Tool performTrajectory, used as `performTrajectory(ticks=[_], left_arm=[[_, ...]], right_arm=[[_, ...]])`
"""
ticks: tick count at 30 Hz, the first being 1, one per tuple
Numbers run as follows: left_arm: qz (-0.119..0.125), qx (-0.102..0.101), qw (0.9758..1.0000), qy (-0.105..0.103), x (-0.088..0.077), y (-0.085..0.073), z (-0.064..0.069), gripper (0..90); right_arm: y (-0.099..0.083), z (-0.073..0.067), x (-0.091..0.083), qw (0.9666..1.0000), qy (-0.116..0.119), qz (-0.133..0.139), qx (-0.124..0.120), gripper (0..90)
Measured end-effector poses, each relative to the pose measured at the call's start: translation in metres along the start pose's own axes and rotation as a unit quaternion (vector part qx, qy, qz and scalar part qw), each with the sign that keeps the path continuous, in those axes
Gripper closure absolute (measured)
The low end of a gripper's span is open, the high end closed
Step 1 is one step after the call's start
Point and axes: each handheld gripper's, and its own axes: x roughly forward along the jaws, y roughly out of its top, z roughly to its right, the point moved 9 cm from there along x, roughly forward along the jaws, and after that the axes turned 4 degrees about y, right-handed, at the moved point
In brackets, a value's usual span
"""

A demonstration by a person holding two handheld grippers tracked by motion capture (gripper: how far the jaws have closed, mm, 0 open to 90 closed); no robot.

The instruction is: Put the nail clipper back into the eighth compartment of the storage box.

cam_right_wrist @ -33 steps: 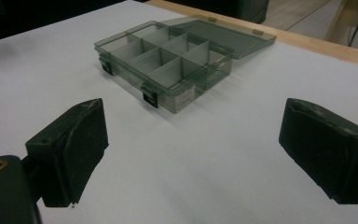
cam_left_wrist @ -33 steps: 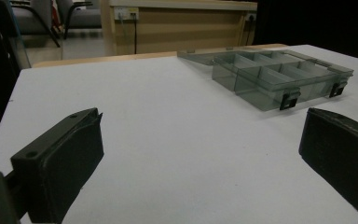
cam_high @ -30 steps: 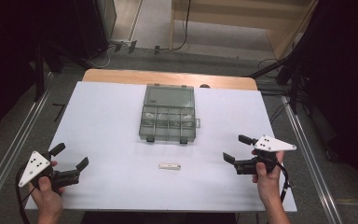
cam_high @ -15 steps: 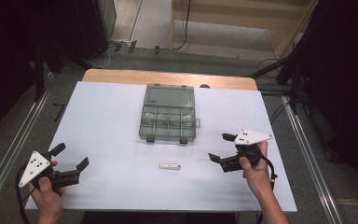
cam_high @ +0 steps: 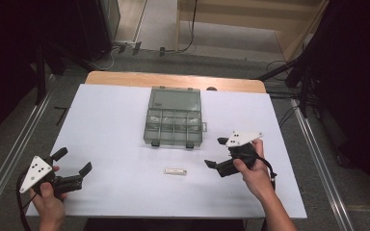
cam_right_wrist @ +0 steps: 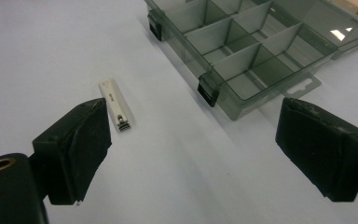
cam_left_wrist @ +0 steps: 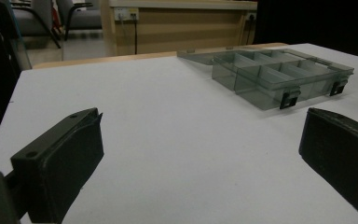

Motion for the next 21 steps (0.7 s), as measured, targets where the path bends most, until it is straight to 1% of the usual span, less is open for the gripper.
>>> performTrajectory(ticks=[1,2,3,5,6,9,11,12,13,14,15,16,17,19,20,21], left_arm=[[0.000,0.000,1.0000,0.000,0.000,0.000,0.000,0.0],[0.000,0.000,1.0000,0.000,0.000,0.000,0.000,0.0],[0.000,0.001,1.0000,0.000,0.000,0.000,0.000,0.0],[0.000,0.001,1.0000,0.000,0.000,0.000,0.000,0.0],[0.000,0.000,1.0000,0.000,0.000,0.000,0.000,0.0],[0.000,0.000,1.0000,0.000,0.000,0.000,0.000,0.0],[0.000,0.000,1.0000,0.000,0.000,0.000,0.000,0.0],[0.000,0.000,1.0000,0.000,0.000,0.000,0.000,0.0],[-0.001,0.001,1.0000,0.000,0.000,0.000,0.000,0.0],[-0.001,0.001,1.0000,0.000,0.000,0.000,0.000,0.0],[-0.001,0.002,1.0000,0.001,0.000,0.000,0.000,0.0],[-0.001,0.002,1.0000,0.001,0.000,0.000,0.000,0.0],[-0.001,0.002,1.0000,0.001,0.000,0.000,0.000,0.0],[-0.001,0.001,1.0000,0.001,0.000,0.000,0.000,0.0],[-0.001,0.002,1.0000,0.001,0.000,0.000,0.000,0.0],[-0.001,0.002,1.0000,0.001,0.000,0.000,0.000,0.0]], right_arm=[[0.000,-0.001,0.002,1.0000,0.002,-0.006,-0.001,11.1],[0.000,-0.001,0.002,1.0000,0.002,-0.006,-0.001,11.1],[0.002,-0.004,0.006,0.9999,0.006,-0.014,-0.007,11.5],[0.002,-0.004,0.008,0.9998,0.006,-0.018,-0.009,12.3],[0.003,-0.007,0.012,0.9994,0.010,-0.030,-0.017,13.5],[0.005,-0.011,0.018,0.9984,0.020,-0.046,-0.027,13.5],[0.006,-0.013,0.022,0.9977,0.023,-0.055,-0.032,13.6],[0.006,-0.013,0.022,0.9977,0.023,-0.055,-0.032,13.6],[0.007,-0.017,0.026,0.9969,0.033,-0.062,-0.036,14.9],[0.007,-0.017,0.026,0.9969,0.033,-0.062,-0.036,14.9],[0.008,-0.020,0.029,0.9952,0.050,-0.072,-0.043,18.7],[0.008,-0.020,0.029,0.9952,0.050,-0.072,-0.043,18.7],[0.008,-0.023,0.033,0.9934,0.063,-0.083,-0.049,23.6],[0.008,-0.024,0.034,0.9929,0.065,-0.087,-0.049,24.4],[0.007,-0.027,0.038,0.9909,0.075,-0.099,-0.053,28.9],[0.007,-0.027,0.038,0.9909,0.075,-0.099,-0.053,28.9]])
